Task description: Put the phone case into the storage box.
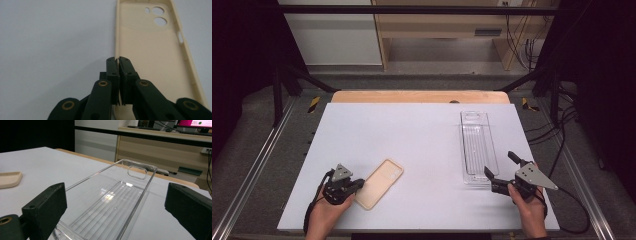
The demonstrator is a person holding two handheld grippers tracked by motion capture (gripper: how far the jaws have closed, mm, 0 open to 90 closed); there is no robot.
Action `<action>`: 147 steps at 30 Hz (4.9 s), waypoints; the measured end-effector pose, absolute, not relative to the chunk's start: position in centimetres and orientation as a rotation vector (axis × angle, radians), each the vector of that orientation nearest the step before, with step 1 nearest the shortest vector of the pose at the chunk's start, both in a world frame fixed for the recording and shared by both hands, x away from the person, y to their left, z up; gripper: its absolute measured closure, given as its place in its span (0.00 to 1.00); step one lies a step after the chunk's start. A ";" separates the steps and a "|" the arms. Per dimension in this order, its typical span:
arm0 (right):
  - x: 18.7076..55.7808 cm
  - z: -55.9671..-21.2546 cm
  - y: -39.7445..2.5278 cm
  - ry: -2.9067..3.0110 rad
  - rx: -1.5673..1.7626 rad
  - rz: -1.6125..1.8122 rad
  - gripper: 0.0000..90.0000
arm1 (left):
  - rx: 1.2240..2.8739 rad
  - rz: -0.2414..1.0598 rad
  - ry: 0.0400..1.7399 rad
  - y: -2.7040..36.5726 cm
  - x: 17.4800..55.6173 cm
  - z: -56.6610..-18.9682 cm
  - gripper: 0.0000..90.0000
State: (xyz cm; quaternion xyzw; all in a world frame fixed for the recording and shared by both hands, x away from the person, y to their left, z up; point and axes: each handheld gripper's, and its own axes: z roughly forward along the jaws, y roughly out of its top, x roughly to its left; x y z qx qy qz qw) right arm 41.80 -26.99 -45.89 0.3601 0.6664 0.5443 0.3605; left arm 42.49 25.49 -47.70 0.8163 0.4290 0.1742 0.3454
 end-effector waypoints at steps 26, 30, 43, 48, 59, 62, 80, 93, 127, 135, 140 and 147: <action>41.3 -43.0 -24.0 1.752 1.042 1.373 0.04 | 1.895 0.729 0.914 22.7 40.5 -45.5 0.97; 41.7 -41.8 -21.7 1.826 1.061 1.343 0.04 | 1.862 0.743 0.904 22.8 40.3 -45.4 0.97; 44.4 -39.0 -12.9 2.046 1.047 1.302 0.05 | 1.800 0.790 0.870 22.6 39.8 -44.8 0.97; 45.0 -38.7 -10.7 2.103 1.022 1.315 0.07 | 1.794 0.807 0.851 22.3 39.6 -44.6 0.97; 45.9 -39.2 -8.2 2.216 1.012 1.368 0.22 | 1.803 0.832 0.816 21.5 39.3 -44.5 0.97; 46.0 -39.3 -7.6 2.253 1.005 1.385 0.27 | 1.810 0.846 0.797 21.4 39.3 -44.5 0.97; 47.9 -40.2 -7.1 2.306 1.148 1.490 0.60 | 1.800 0.849 0.767 21.0 38.8 -44.2 0.97; 48.2 -40.3 -7.3 2.317 1.155 1.548 0.75 | 1.780 0.870 0.758 20.9 38.6 -44.1 0.97; 48.4 -39.2 -7.5 2.200 1.093 1.548 0.87 | 1.749 0.779 0.805 20.6 39.5 -45.2 0.67; 49.9 -37.2 -9.8 2.142 1.074 1.474 0.87 | 1.705 0.751 0.862 21.5 40.1 -45.6 0.42; 50.9 -35.3 -11.7 2.091 1.057 1.438 0.87 | 1.686 0.731 0.890 22.1 40.4 -45.8 0.30; 52.1 -32.7 -14.3 2.036 1.007 1.382 0.87 | 1.648 0.720 0.937 22.9 40.6 -45.9 0.18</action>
